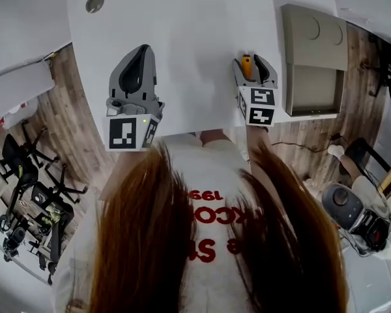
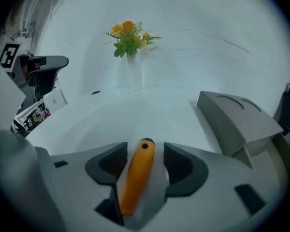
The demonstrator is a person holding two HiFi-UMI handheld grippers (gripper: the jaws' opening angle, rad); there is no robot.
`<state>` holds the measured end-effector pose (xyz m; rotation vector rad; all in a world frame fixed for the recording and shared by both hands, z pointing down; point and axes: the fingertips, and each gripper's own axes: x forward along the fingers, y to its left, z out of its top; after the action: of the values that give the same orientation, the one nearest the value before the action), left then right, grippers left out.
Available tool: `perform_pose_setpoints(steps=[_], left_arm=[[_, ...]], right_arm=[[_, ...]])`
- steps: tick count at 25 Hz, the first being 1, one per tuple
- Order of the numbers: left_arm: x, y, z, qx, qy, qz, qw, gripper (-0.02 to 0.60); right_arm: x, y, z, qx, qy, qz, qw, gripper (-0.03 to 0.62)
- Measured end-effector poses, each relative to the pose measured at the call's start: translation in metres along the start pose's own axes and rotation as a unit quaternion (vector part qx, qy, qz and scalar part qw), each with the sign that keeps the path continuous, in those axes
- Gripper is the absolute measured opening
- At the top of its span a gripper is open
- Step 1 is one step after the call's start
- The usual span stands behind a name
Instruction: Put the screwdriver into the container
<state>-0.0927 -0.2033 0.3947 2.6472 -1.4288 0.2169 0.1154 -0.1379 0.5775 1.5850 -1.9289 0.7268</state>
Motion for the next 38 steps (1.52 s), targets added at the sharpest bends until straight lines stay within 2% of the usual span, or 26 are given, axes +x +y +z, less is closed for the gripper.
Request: perform_pose_setpoints(steps=[2, 5, 6, 14, 19, 24, 30, 35, 38], left_arm=[[0.002, -0.001, 0.0, -0.001, 0.001, -0.001, 1.0, 0.008], [0.005, -0.005, 0.003, -0.008, 0.004, -0.002, 1.0, 0.008], [0.005, -0.006, 0.004, -0.008, 0.003, -0.003, 1.0, 0.008], [-0.006, 0.001, 0.006, 0.002, -0.011, 0.001, 0.9999, 0.006], [-0.009, 0.003, 0.022, 0.011, -0.032, 0.005, 0.9994, 0.006], [-0.014, 0.016, 0.047, 0.015, -0.066, 0.026, 0.9974, 0.006], [-0.021, 0.025, 0.078, 0.018, -0.108, 0.042, 0.9931, 0.008], [-0.027, 0.031, 0.101, 0.024, -0.138, 0.051, 0.9887, 0.008], [-0.031, 0.032, 0.112, 0.027, -0.149, 0.051, 0.9871, 0.008]], right_arm=[[0.001, -0.001, 0.001, 0.001, -0.001, -0.002, 1.0, 0.233], [-0.001, -0.001, 0.003, 0.005, -0.003, -0.002, 1.0, 0.141], [-0.001, -0.002, 0.003, 0.006, -0.006, -0.002, 1.0, 0.135], [-0.018, 0.005, 0.023, 0.01, -0.052, 0.016, 0.998, 0.129], [-0.039, 0.008, 0.063, -0.003, -0.118, 0.033, 0.992, 0.127], [-0.068, 0.008, 0.116, -0.027, -0.202, 0.04, 0.978, 0.126], [-0.108, 0.015, 0.181, -0.05, -0.3, 0.053, 0.951, 0.124], [-0.141, 0.029, 0.224, -0.072, -0.362, 0.068, 0.927, 0.124], [-0.154, 0.036, 0.236, -0.077, -0.381, 0.072, 0.919, 0.124]])
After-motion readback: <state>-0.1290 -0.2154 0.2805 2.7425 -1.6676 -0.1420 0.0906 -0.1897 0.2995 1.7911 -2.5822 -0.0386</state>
